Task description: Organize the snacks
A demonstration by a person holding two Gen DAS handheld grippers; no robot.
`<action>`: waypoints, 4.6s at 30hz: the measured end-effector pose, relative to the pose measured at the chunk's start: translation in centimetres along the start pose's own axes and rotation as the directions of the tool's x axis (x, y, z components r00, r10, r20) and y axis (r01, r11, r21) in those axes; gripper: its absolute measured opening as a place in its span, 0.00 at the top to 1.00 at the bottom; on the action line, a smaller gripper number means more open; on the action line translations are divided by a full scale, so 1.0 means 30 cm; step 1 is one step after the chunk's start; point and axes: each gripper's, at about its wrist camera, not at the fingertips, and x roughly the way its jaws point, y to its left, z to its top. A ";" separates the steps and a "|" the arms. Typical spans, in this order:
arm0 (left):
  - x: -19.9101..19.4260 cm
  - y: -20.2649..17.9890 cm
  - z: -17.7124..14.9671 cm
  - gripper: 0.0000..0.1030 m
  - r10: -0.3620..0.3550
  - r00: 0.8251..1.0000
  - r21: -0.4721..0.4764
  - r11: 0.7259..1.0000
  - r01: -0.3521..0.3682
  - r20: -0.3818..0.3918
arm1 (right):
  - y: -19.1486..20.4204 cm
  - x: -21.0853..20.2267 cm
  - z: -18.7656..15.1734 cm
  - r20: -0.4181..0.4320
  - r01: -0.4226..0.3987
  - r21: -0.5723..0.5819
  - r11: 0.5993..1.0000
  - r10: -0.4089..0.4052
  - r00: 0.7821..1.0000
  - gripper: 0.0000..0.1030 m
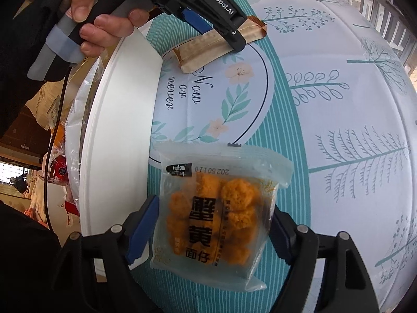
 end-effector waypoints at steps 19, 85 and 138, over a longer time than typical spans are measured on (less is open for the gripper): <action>-0.290 0.013 -0.052 0.43 -0.068 0.984 -0.066 0.995 0.079 0.162 | -0.080 -0.210 0.005 0.152 0.018 0.054 0.998 -0.026 0.988 0.24; -0.791 -0.077 -1.391 0.16 0.138 0.823 -0.697 0.619 0.362 0.551 | 0.507 -0.454 -0.165 0.247 -0.199 -0.283 0.938 0.271 0.930 0.07; -0.931 -0.753 -1.306 0.01 0.499 0.760 -0.837 0.536 0.107 0.417 | 0.204 -0.896 -0.469 0.299 0.094 -0.231 0.968 -0.021 0.954 0.00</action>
